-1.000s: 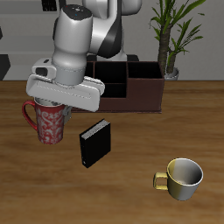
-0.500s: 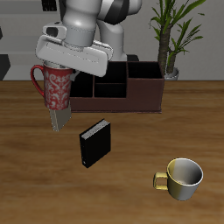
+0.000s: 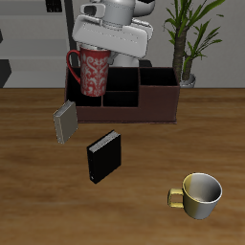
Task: Place the red mug into the back desk caddy's right compartment and place the yellow book into the back desk caddy's back compartment
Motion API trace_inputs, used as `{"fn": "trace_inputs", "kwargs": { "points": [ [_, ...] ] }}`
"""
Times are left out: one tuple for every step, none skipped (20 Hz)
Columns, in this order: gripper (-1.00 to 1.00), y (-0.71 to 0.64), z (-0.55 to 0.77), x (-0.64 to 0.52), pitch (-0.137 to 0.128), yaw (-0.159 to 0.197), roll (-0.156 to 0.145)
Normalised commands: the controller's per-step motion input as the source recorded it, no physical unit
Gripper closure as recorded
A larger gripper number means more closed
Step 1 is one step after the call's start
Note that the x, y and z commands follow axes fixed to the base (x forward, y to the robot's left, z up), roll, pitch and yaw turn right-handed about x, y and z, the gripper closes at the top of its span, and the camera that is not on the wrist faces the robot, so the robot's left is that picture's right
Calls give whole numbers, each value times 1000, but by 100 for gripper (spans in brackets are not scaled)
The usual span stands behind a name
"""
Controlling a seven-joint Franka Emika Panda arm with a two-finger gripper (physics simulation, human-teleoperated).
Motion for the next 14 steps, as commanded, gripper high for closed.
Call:
{"fn": "trace_inputs", "kwargs": {
  "points": [
    [100,597,214,-409,-52,33,14],
    [100,1015,202,-640,-24,150,111],
    [100,489,128,-350,16,0,7],
    [100,831,108,-618,51,28,63],
    [100,415,116,-334,2,34,20],
    [100,377,136,-266,-14,20,11],
    [100,745,174,-524,-39,-14,109],
    [100,721,39,-377,-26,65,111],
    [100,587,26,-293,5,66,-17],
    [100,664,5,-280,59,-22,62],
    [100,573,56,-269,6,63,109],
    [100,292,59,-189,-5,12,-82],
    [100,507,71,-205,-21,22,-35],
    [100,518,-20,-80,53,53,77]
  ]
}}
